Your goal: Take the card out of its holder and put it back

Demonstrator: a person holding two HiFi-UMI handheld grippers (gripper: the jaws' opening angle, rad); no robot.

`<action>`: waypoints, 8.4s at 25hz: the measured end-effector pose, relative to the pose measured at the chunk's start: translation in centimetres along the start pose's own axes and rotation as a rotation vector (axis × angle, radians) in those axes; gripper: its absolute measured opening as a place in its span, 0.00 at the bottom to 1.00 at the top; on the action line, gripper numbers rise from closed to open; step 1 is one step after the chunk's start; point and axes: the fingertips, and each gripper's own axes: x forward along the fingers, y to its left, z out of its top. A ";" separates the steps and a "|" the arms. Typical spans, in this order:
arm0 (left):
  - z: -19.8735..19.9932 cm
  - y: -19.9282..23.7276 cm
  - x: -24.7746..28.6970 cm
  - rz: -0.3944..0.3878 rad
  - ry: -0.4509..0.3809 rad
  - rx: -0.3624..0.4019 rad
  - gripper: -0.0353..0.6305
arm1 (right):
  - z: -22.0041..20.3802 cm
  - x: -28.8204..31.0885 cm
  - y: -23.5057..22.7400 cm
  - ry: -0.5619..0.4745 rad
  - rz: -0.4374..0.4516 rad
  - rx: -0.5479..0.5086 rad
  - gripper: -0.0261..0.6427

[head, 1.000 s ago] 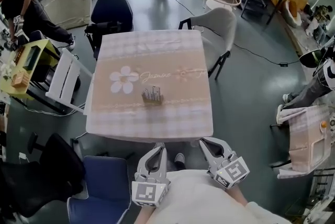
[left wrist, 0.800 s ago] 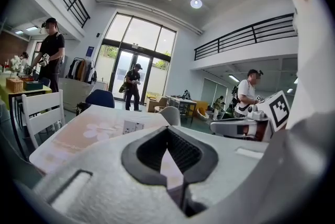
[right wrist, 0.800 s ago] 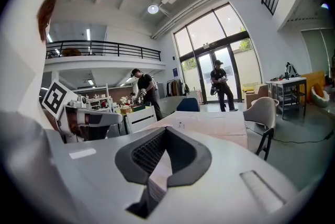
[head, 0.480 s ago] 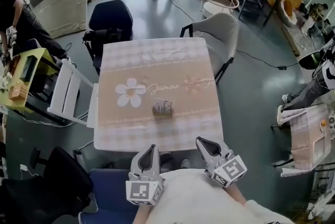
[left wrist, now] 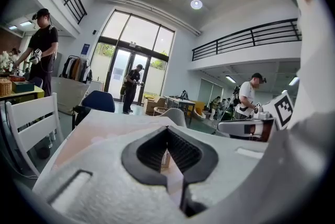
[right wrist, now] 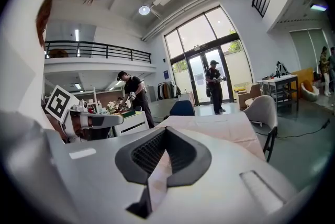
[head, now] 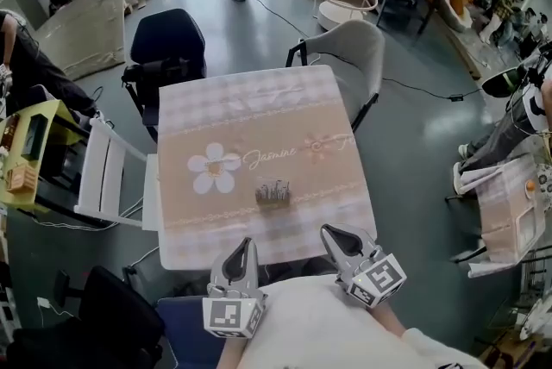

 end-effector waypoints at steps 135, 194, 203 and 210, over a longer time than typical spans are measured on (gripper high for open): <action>1.3 1.4 2.0 -0.107 -0.044 -0.027 0.06 | 4.1 -0.4 -0.7 -0.188 -0.108 -0.019 0.07; 1.9 5.9 2.2 -0.004 -0.093 -0.092 0.06 | 4.7 3.2 -0.9 -0.168 -0.067 -0.015 0.07; 2.2 5.7 2.6 -0.007 -0.090 -0.086 0.06 | 4.8 3.0 -1.4 -0.173 -0.080 -0.011 0.07; 2.0 5.9 2.5 -0.007 -0.091 -0.078 0.06 | 4.8 3.1 -1.3 -0.178 -0.081 -0.011 0.07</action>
